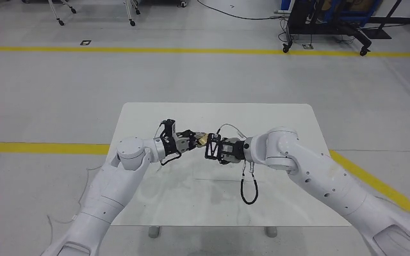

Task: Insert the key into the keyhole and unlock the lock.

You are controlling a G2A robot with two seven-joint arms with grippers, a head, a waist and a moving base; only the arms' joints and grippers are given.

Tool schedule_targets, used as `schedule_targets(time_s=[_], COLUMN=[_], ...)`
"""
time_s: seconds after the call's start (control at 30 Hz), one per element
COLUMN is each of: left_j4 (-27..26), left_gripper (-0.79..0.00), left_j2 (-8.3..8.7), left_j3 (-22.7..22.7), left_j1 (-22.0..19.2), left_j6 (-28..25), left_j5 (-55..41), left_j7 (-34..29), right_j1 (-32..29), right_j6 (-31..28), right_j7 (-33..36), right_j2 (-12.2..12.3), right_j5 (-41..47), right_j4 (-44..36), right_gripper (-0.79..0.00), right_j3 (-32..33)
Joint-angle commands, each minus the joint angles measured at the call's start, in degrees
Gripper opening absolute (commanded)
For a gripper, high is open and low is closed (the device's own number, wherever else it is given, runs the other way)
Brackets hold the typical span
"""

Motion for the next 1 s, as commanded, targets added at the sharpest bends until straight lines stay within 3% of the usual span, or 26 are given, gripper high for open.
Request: schedule_targets(time_s=[0.0, 0.17, 0.2, 0.23, 0.27, 0.4, 0.43, 0.7, 0.97], left_j4=[-0.15, -0.57, -0.53, -0.59, -0.75, -1.19, -1.19, -0.82, 0.03], left_gripper=[-0.785, -0.785, -0.785, -0.785, -0.785, -0.785, -0.785, -0.785, -0.785], left_j2=[0.10, 0.23, 0.20, 0.15, 0.07, -0.09, -0.11, -0.31, -0.29], left_j3=[-0.12, -0.70, -0.99, -1.27, -1.47, -1.57, -1.50, -1.19, -1.43], left_j1=[0.05, -0.04, -0.03, -0.01, 0.11, 0.22, 0.24, 0.50, 0.72], left_j6=[-0.05, 0.10, 0.34, 0.63, 0.96, 1.93, 2.08, 1.83, 1.17], left_j5=[0.42, 1.10, 0.80, 0.57, -0.07, -0.55, -0.51, -0.94, -1.03], left_j7=[-0.47, 0.50, 1.68, 3.27, 4.47, 6.50, 6.52, 6.32, 4.95], right_j1=[0.08, 0.36, 0.29, 0.11, -0.23, -3.08, -4.00, -7.28, -7.01], right_j6=[-0.78, -2.54, -2.55, -2.22, -1.40, 3.92, 4.92, 8.04, 9.78], right_j7=[-0.78, -1.20, -1.42, -1.45, -0.84, 0.77, 0.80, -0.27, 1.14], right_j2=[-0.18, -0.32, -0.25, -0.11, 0.09, 0.96, 1.15, 1.12, 0.03], right_j5=[0.35, -0.60, -1.46, -2.91, -4.91, -13.10, -14.69, -22.47, -26.25], right_j4=[0.29, -0.81, -1.55, -2.34, -3.20, -7.94, -8.56, -8.40, -8.62], right_gripper=[-0.785, -0.785, -0.723, -0.576, -0.489, -0.188, -0.154, -0.172, -0.342], right_j3=[0.05, 0.84, 1.27, 1.80, 2.34, 4.68, 5.13, 5.43, 4.45])
